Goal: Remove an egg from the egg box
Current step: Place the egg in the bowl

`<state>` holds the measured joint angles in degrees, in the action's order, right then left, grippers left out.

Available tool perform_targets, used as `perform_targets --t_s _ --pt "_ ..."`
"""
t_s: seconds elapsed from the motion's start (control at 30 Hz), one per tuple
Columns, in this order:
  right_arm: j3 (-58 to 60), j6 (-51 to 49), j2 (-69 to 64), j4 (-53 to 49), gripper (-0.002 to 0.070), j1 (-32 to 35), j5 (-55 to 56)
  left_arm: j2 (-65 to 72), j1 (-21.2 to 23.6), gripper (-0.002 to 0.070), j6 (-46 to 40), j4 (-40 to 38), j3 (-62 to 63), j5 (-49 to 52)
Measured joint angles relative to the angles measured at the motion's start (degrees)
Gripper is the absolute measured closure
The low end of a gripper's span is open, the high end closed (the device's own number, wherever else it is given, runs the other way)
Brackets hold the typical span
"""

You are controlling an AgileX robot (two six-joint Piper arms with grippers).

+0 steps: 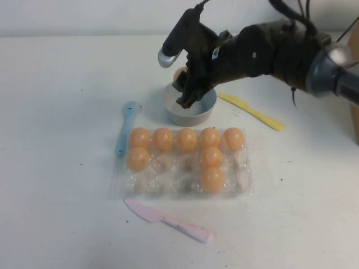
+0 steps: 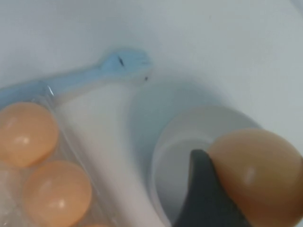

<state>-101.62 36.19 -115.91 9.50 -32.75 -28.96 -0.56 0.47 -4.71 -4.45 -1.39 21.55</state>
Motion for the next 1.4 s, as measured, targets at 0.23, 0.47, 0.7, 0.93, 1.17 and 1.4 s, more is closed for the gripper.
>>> perform_targets --t_s 0.23,0.47,0.7,0.93,1.17,1.4 --pt "-5.48 -0.34 -9.31 3.31 0.0319 0.0 2.9 0.0 0.0 0.0678 0.0 0.0 0.0 0.0" --pt "-9.6 -4.38 -11.72 3.93 0.0284 0.12 5.65 0.0 0.0 0.0678 0.0 0.0 0.0 0.0" --pt "-11.5 -7.32 -11.72 3.93 0.0281 2.37 1.94 0.0 0.0 0.0678 0.0 0.0 0.0 0.0" --pt "-11.5 -7.67 -11.72 3.66 0.0242 3.08 -1.05 0.0 0.0 0.0678 0.0 0.0 0.0 0.0" --pt "-11.57 -7.67 -11.43 3.17 0.015 3.08 -3.8 0.0 0.0 0.0678 0.0 0.0 0.0 0.0" --pt "-11.62 -8.0 -6.33 4.11 0.0377 3.08 -10.35 0.0 0.0 0.0678 0.0 0.0 0.0 0.0"
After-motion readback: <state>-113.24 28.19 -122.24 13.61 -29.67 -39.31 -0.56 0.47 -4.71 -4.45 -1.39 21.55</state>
